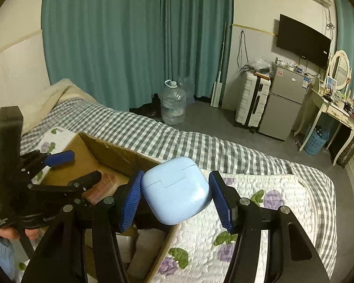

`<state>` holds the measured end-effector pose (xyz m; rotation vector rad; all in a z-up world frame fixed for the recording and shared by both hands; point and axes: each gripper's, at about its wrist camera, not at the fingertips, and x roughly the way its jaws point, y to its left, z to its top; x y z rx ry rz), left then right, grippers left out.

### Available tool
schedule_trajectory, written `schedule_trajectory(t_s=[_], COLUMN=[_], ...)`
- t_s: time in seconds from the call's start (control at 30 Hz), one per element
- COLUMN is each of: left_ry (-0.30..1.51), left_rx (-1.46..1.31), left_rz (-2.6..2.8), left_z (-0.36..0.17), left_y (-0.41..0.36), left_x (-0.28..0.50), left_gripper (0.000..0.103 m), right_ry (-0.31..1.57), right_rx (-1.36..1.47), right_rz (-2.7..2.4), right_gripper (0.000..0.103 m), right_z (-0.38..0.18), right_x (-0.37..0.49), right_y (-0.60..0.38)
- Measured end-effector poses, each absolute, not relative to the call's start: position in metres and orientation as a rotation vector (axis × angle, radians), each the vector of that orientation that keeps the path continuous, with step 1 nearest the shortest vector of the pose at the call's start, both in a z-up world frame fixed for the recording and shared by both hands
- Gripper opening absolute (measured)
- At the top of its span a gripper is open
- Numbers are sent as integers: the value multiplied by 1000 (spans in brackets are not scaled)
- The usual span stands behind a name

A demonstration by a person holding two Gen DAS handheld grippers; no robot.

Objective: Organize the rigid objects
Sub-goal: 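Drop the card and earbud case into the box and open both tools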

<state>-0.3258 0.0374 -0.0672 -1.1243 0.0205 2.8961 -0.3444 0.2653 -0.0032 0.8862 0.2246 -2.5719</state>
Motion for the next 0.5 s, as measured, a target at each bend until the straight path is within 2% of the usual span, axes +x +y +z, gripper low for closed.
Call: schedule_trajectory(t_s=[0.27, 0.5], left_ry=[77, 148], left_rx=[-1067, -1046], left_rz=[2959, 3015], left_z=[-28, -27], left_y=[16, 0], left_x=[-293, -281], left_gripper=[75, 75], right_ry=[179, 284], right_rx=[886, 1007], right_rz=[-2531, -2421], right_gripper=[57, 57], right_z=[-5, -49], right_x=[-329, -360], right_y=[246, 202])
